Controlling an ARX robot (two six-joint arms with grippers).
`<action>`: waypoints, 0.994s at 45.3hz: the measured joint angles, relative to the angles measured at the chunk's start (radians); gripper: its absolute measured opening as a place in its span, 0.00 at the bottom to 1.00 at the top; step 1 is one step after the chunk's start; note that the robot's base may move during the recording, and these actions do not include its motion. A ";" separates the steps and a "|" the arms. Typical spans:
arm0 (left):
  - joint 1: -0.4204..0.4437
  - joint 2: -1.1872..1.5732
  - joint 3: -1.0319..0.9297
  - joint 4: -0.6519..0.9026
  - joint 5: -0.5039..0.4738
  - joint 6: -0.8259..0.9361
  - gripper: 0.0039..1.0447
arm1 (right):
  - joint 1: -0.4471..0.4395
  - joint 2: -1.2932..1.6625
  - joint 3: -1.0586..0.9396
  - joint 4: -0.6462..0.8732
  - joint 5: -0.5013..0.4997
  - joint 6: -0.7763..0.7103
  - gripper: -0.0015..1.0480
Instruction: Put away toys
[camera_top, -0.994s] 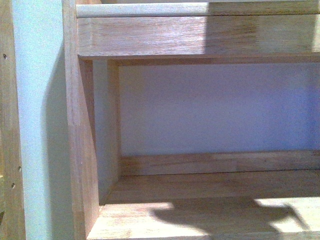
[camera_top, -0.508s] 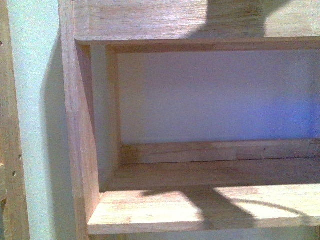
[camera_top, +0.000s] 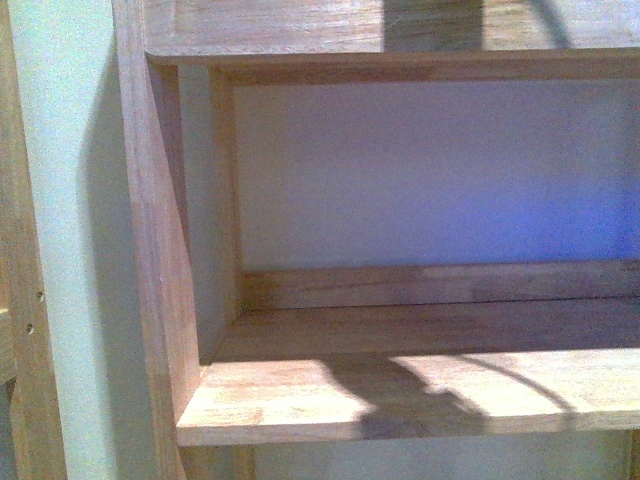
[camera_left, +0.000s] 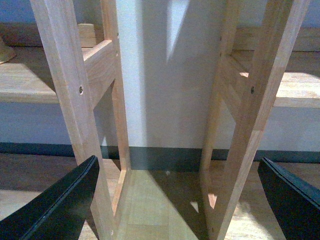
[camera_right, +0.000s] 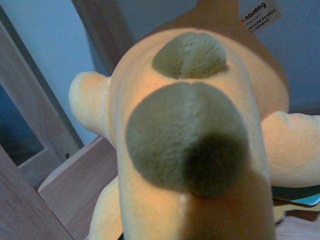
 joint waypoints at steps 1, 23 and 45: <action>0.000 0.000 0.000 0.000 0.000 0.000 0.94 | 0.003 0.004 0.003 -0.002 -0.003 0.006 0.07; 0.000 0.000 0.000 0.000 0.000 0.000 0.94 | 0.105 0.033 0.021 0.008 -0.112 0.131 0.07; 0.000 0.000 0.000 0.000 0.000 0.000 0.94 | 0.069 -0.003 -0.073 0.085 -0.071 0.101 0.32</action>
